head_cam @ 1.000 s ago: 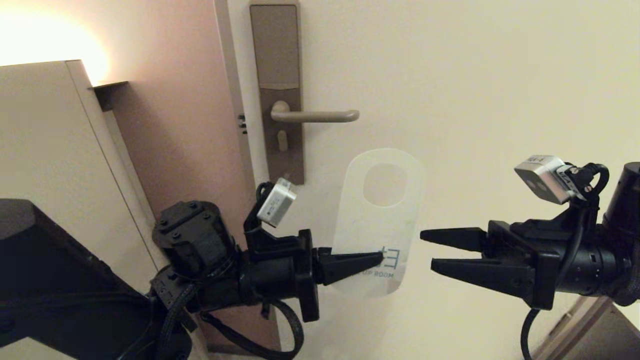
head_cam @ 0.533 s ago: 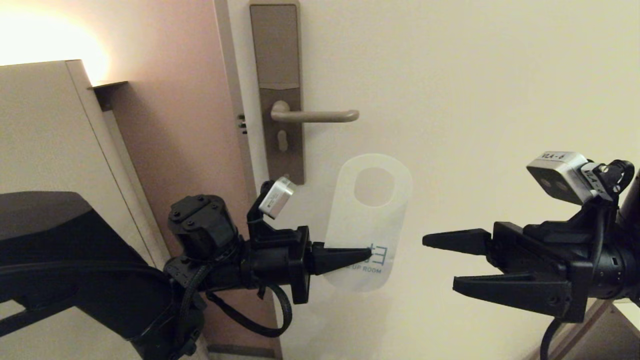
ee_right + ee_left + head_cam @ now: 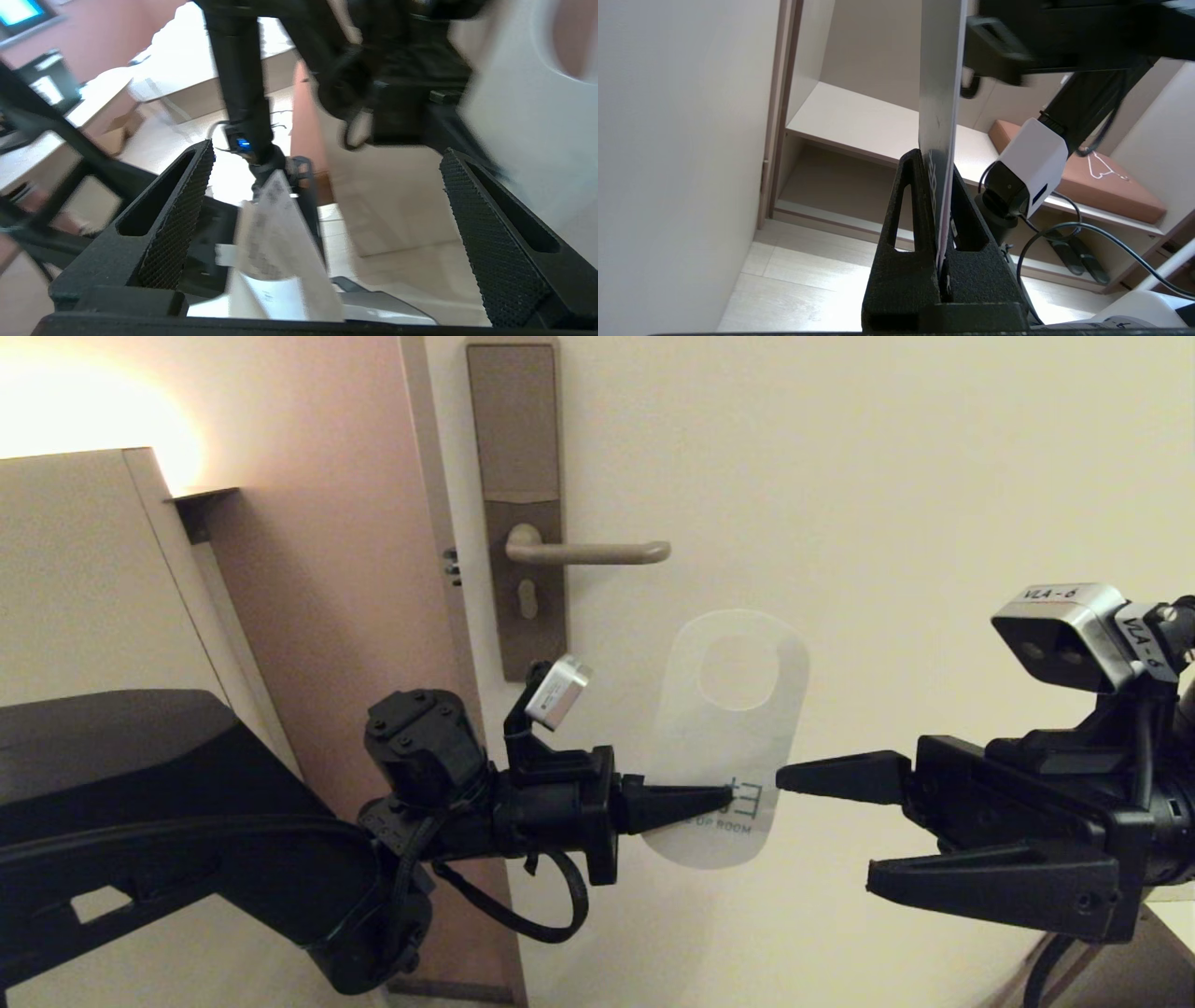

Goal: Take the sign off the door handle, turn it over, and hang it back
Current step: Hand it to the other hand

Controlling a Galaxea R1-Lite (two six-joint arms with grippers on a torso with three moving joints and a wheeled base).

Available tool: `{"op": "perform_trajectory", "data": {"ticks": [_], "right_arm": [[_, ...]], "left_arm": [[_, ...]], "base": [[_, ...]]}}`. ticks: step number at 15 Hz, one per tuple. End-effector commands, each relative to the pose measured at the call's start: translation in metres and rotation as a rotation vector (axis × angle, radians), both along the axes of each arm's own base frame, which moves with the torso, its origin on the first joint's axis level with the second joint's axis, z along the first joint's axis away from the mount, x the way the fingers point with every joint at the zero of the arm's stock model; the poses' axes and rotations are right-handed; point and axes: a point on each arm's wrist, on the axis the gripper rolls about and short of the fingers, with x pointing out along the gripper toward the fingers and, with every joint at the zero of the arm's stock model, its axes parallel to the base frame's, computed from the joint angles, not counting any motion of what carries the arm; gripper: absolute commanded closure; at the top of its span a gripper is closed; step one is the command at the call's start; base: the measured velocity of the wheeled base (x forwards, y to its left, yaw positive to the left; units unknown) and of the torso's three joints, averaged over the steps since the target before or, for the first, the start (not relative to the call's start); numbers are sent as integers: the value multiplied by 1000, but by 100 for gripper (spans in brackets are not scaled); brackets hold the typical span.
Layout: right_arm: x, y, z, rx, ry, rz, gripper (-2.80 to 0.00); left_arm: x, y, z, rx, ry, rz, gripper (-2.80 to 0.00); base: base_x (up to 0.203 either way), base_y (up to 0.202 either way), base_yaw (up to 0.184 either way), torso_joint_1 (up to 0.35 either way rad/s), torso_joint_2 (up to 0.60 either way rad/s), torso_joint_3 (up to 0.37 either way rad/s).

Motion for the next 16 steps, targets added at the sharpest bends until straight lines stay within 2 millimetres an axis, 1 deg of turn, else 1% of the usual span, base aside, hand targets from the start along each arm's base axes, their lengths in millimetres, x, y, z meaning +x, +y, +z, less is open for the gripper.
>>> {"op": "perform_trajectory", "data": {"ticks": [1,3,7,10,16], "right_arm": [[-6,6,7,14,-6,41,-280],[-9,8,9,20,4,55,-280],[-10,8,10,24,0,57,-280],[-9,8,10,23,1,57,-280],[-7,9,9,22,4,58,-280]], "left_arm": [[0,-2,2,-26,-30,-10,0],[1,-5,1,-27,-31,-15,0],[5,-21,-1,-42,-46,-41,0],[3,-33,2,-59,-41,-70,0],[-2,-40,4,-66,-44,-90,0]], "base": [[0,0,0,0,0,0],[0,0,0,0,0,0],[0,0,0,0,0,0],[0,0,0,0,0,0],[0,0,0,0,0,0]]}}
